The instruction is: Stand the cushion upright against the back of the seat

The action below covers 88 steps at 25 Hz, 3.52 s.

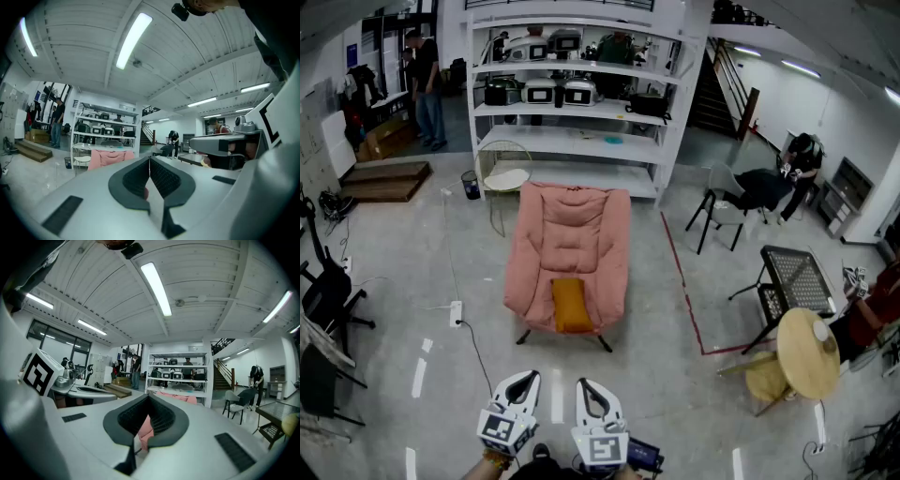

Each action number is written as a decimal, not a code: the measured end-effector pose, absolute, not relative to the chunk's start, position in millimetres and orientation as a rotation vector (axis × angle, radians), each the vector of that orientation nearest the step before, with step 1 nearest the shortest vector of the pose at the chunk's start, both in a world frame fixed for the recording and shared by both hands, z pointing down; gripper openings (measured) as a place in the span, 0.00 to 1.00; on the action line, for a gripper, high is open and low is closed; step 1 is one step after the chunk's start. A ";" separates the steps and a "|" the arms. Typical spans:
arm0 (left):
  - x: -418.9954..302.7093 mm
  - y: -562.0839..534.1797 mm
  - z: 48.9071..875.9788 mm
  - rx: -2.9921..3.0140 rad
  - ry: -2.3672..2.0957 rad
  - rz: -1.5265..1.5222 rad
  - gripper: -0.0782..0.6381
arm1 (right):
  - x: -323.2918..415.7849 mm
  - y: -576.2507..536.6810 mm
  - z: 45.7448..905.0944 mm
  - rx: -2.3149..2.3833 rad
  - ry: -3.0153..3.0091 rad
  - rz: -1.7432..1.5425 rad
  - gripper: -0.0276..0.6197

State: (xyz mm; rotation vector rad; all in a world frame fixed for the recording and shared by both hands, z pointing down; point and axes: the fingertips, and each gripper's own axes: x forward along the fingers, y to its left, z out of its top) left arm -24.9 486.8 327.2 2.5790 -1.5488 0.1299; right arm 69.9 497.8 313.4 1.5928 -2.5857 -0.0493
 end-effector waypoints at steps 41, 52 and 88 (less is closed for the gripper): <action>-41.8 308.0 357.2 2.628 -1.599 0.207 0.13 | 27.0 311.7 354.7 1.521 -2.529 -0.085 0.07; -24.2 249.3 386.9 2.534 -1.644 0.337 0.13 | 56.8 242.6 387.5 1.456 -2.565 0.067 0.07; -46.9 -64.9 486.2 2.361 -1.477 0.470 0.13 | 22.1 -81.6 468.4 1.324 -2.493 0.261 0.07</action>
